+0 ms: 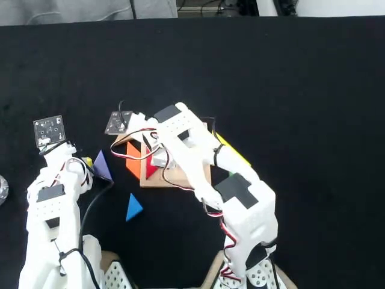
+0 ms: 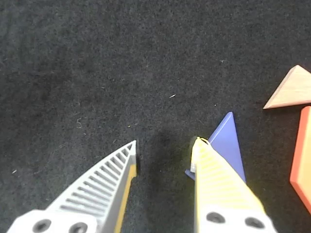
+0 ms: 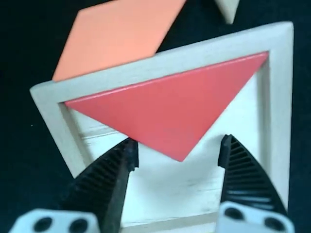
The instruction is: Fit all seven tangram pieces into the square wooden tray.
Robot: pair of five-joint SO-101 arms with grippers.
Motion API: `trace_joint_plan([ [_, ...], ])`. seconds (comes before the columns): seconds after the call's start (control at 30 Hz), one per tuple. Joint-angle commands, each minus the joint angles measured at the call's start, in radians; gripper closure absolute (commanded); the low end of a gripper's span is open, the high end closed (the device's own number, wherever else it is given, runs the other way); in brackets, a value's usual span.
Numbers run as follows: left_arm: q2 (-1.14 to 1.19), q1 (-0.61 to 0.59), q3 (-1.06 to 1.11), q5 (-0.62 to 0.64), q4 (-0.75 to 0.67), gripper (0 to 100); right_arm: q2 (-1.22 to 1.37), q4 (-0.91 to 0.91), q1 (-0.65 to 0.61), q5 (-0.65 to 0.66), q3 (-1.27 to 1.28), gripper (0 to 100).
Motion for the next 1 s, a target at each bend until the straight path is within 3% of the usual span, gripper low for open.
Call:
trace_joint_plan([
  [0.0, -0.020, 0.010, -0.002, -0.006, -0.017, 81, -0.038, -0.006, -0.040, 0.017, -0.044, 72.9],
  [0.4, -0.020, 0.012, -0.002, -0.006, -0.017, 81, -0.426, 0.430, 0.005, 0.011, -0.160, 73.7],
  [0.53, -0.020, 0.012, -0.002, -0.006, -0.015, 81, -0.568, 0.506, 0.068, -0.009, -0.150, 92.0],
  [0.6, -0.020, 0.012, -0.002, -0.006, -0.015, 81, -0.621, 0.505, 0.118, -0.075, -0.114, 98.9],
  [0.67, -0.020, 0.012, -0.002, -0.006, -0.015, 81, -0.659, 0.488, 0.172, -0.141, -0.062, 95.1],
  [0.77, -0.020, 0.012, -0.002, -0.006, -0.015, 81, -0.696, 0.411, 0.279, -0.229, 0.054, 98.8],
  [0.97, -0.020, 0.012, -0.002, -0.006, -0.014, 81, -0.682, 0.098, 0.476, -0.249, 0.349, 98.0],
])
